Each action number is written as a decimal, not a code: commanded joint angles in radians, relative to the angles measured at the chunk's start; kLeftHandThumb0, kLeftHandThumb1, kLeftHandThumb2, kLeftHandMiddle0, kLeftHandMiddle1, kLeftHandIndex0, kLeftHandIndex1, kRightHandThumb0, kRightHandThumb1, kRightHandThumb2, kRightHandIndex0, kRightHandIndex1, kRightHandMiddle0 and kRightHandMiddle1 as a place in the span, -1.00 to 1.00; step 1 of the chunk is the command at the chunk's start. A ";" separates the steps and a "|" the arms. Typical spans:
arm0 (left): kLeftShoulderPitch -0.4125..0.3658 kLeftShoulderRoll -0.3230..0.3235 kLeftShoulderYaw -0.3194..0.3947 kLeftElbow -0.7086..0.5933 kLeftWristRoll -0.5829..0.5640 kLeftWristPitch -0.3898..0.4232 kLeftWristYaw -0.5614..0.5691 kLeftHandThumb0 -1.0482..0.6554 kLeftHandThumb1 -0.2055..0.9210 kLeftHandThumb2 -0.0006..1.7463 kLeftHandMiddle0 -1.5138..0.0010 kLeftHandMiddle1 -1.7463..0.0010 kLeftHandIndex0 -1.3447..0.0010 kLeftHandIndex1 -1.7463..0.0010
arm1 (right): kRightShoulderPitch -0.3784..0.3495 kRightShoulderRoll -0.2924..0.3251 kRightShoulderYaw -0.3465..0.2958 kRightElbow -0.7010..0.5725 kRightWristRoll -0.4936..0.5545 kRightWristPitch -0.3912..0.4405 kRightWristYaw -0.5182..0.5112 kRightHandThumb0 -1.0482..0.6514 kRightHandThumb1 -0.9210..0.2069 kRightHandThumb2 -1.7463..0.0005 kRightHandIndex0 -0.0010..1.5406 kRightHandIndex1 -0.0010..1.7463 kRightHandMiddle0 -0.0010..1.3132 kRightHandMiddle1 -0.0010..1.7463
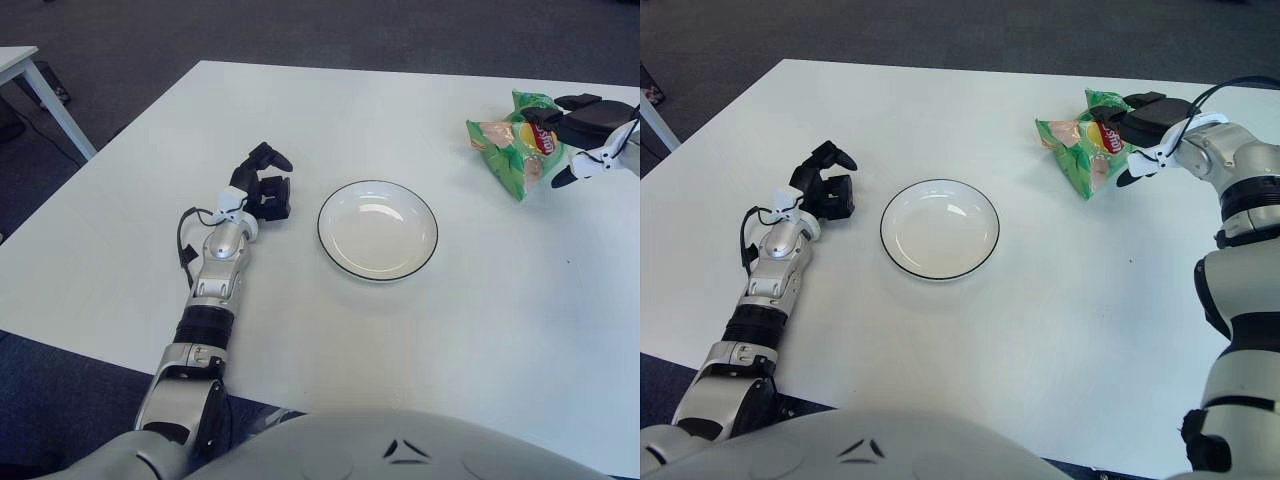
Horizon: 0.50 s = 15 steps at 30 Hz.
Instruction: Put the snack into the plate.
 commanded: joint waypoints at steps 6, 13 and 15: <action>0.174 -0.060 -0.017 0.065 0.011 0.004 0.017 -0.29 0.12 0.35 -0.61 -1.00 0.22 -1.00 | -0.026 0.039 0.059 0.042 -0.035 0.043 -0.069 -1.00 -0.82 0.85 -1.00 -1.00 -1.00 -1.00; 0.185 -0.065 -0.021 0.042 0.020 0.006 0.033 -0.29 0.13 0.34 -0.60 -1.00 0.22 -1.00 | -0.029 0.045 0.075 0.054 -0.025 0.047 -0.087 -1.00 -0.84 0.85 -1.00 -1.00 -1.00 -1.00; 0.186 -0.064 -0.022 0.038 0.024 0.012 0.038 -0.29 0.13 0.34 -0.59 -1.00 0.22 -1.00 | -0.029 0.046 0.075 0.058 -0.020 0.047 -0.086 -1.00 -0.85 0.85 -1.00 -1.00 -1.00 -1.00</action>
